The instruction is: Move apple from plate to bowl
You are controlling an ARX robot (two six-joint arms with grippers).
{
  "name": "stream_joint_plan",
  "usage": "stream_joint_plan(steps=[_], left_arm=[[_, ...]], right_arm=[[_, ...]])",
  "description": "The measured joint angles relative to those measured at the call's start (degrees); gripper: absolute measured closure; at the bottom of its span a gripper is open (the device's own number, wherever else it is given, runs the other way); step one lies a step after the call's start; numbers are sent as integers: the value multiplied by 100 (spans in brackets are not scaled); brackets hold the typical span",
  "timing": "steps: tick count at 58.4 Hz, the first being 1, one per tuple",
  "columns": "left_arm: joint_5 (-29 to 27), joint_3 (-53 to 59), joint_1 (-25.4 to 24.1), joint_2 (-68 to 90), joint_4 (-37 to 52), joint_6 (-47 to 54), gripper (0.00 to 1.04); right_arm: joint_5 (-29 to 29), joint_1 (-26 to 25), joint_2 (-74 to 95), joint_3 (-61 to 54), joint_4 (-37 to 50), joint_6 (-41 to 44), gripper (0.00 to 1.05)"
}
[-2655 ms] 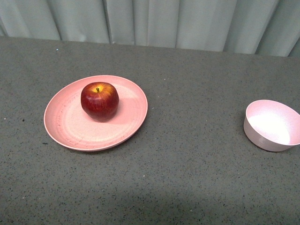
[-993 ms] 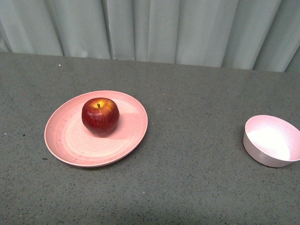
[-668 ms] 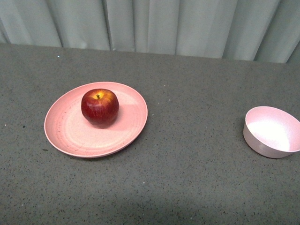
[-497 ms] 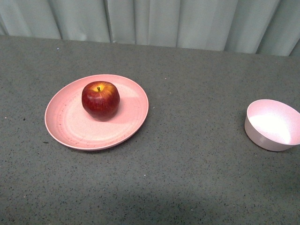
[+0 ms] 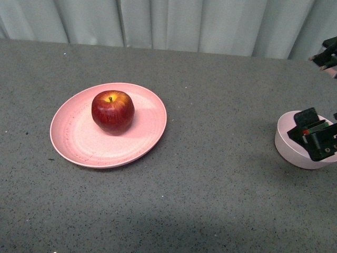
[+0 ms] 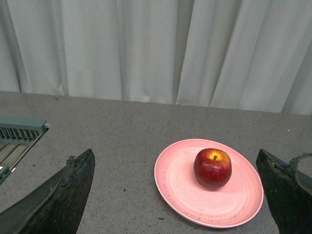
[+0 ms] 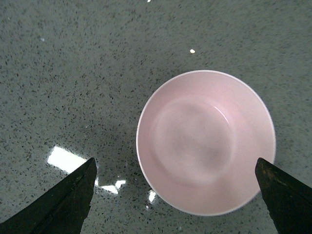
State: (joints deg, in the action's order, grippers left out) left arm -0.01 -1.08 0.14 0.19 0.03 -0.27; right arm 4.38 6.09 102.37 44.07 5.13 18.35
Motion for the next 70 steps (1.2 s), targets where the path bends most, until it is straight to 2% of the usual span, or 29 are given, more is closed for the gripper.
stream_joint_plan(steps=[29,45,51,61,65,70], left_arm=[[0,0,0,0,0,0,7],[0,0,0,0,0,0,7],[0,0,0,0,0,0,7],[0,0,0,0,0,0,7],[0,0,0,0,0,0,7],[0,0,0,0,0,0,7]], right_arm=[[-44,227,1370,769,-254,20,11],[-129,229,1596,872,-328,-39,48],[-131,208,1615,911,-350,-52,71],[-129,192,1615,962,-387,-52,96],[-151,192,1615,973,-396,-22,104],[-166,195,1613,1012,-387,-7,104]])
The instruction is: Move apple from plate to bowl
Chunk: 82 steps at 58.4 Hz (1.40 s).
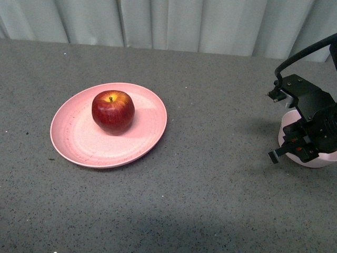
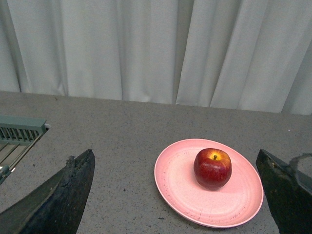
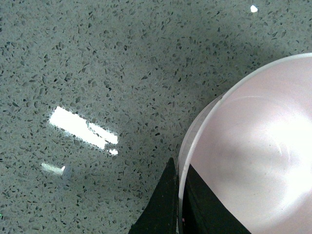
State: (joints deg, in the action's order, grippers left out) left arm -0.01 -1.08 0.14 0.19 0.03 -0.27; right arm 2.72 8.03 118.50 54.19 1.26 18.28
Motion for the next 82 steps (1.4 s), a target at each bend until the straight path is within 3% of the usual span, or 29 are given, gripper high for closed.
stream_joint_plan(steps=[7,11,25,39,82], left_arm=[[0,0,0,0,0,0,7],[0,0,0,0,0,0,7],[0,0,0,0,0,0,7],[0,0,0,0,0,0,7],[0,0,0,0,0,0,7]], right_arm=[[26,39,-50,-24,44,94,104],[313,125,-251,-59,37,103,104],[1115,789,-704,184,-57,26,104],[1394,1366,-221,809,-282,-315,104],[1281,1930,643,1493,-435,-804,103]])
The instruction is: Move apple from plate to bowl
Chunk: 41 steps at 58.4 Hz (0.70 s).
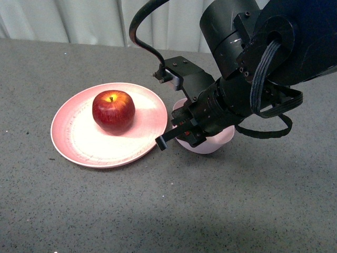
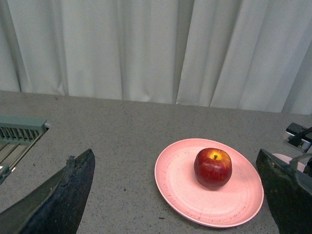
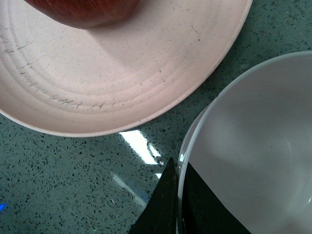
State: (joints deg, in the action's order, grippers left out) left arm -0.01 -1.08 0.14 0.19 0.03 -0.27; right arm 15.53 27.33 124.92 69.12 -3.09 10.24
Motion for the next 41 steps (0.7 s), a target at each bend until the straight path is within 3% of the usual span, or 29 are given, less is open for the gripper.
stream_joint_plan(steps=[21,33,36,41], left_arm=[[0,0,0,0,0,0,7],[0,0,0,0,0,0,7],[0,0,0,0,0,0,7],[0,0,0,0,0,0,7]], right_arm=[[96,-256,-330,-651,1102,-498,44],[-485,-638,-1198,-1532,2321,-743,12],[-629,-741,-1429,-1714,2496,-800,7],[-887,-968,-1880,-2094,2889,-894,10]])
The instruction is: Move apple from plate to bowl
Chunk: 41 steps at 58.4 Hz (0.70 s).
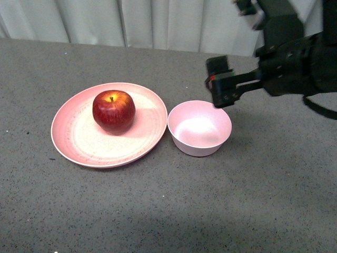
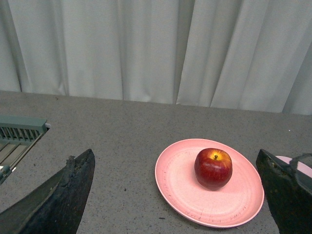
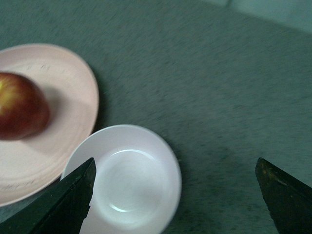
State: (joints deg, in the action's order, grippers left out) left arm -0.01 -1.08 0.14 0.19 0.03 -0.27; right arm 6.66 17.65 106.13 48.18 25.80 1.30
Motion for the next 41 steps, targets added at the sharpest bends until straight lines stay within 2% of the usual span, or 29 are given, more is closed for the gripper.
stream_joint_plan(steps=[11,13,15,17,19,22,30,39,41], left_arm=[[0,0,0,0,0,0,7],[0,0,0,0,0,0,7],[-2,0,0,0,0,0,7],[7,0,0,0,0,0,7],[0,0,0,0,0,0,7],[-4,0,0,0,0,0,7],[0,0,0,0,0,0,7],[-2,0,0,0,0,0,7],[-2,0,0,0,0,0,7]], right_arm=[[-212,-501,-887,-730,483,-144,9],[-461,-553,-953,-920,859,-146,12],[-1043,-632,-1019,-1307,1880,-138,18],[-1388,-686,-1062,-1609,2566,-133,23],[-1541,-789,-1209,-2105,3469,-131,32],[-1552,-918,-1539,-2575,4079,-133,45],[-1314,-1099,-2387,-3307,4063,-131,77],[-1189,-1233,-3016,-3740,3840,-131,102],[-1154,-1255,-3156,-3816,3781,-120,104]])
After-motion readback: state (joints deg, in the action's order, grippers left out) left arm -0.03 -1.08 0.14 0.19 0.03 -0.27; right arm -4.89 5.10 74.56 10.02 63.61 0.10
